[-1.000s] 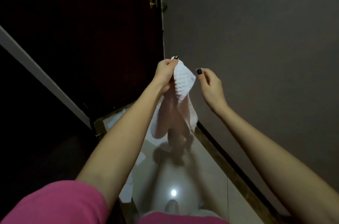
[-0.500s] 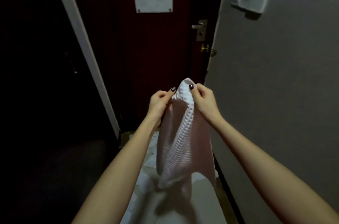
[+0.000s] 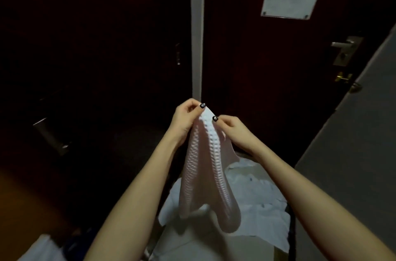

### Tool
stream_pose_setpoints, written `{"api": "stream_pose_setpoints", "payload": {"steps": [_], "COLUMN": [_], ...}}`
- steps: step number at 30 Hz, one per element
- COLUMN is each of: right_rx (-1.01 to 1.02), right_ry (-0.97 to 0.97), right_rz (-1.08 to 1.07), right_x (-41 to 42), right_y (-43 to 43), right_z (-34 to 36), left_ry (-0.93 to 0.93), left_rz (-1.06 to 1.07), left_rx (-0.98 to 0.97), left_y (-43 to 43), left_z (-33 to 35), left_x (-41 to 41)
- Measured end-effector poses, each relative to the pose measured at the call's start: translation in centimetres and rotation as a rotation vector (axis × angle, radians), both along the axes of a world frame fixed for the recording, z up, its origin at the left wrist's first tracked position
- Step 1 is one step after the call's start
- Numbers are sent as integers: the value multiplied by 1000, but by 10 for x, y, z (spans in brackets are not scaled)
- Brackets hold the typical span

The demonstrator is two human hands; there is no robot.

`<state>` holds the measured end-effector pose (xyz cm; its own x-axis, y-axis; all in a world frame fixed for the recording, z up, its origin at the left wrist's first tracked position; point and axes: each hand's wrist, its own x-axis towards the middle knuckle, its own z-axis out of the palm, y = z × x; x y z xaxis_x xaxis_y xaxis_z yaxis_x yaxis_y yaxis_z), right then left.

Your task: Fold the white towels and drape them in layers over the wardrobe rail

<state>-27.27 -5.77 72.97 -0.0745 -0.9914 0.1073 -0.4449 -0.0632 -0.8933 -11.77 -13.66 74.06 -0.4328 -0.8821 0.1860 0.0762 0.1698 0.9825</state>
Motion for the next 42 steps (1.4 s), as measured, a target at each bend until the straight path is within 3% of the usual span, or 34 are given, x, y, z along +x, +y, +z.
{"api": "stream_pose_setpoints", "payload": {"steps": [3, 7, 10, 16, 21, 23, 28, 31, 35, 39, 42], "right_rx": [172, 318, 305, 31, -62, -87, 105, 116, 63, 35, 40], "right_ry": [85, 331, 342, 465, 612, 514, -132, -227, -302, -383, -374], "right_rz": [152, 250, 294, 286, 334, 340, 454, 544, 475, 397, 417], "right_x": [2, 11, 37, 106, 158, 180, 229, 253, 276, 285, 286], "right_y": [-7, -26, -33, -47, -51, -49, -26, -16, -9, -9, -5], "right_z": [-13, -44, -60, -36, -9, -4, 3, 10, 18, 25, 30], "left_ry": [-10, 7, -14, -407, -735, -820, -765, -784, -841, -1139, -1260], "left_rz": [191, 408, 563, 880, 1006, 1004, 823, 772, 760, 688, 652], "left_rx": [-143, -168, -181, -313, -302, -284, -280, -311, -373, -841, -972], "left_y": [0, 3, 11, 40, 75, 91, 129, 154, 184, 209, 214], "left_z": [23, 30, 34, 34, 8, 0, -22, -38, -64, -77, -84], "left_x": [33, 92, 132, 227, 286, 302, 334, 351, 371, 384, 392]}}
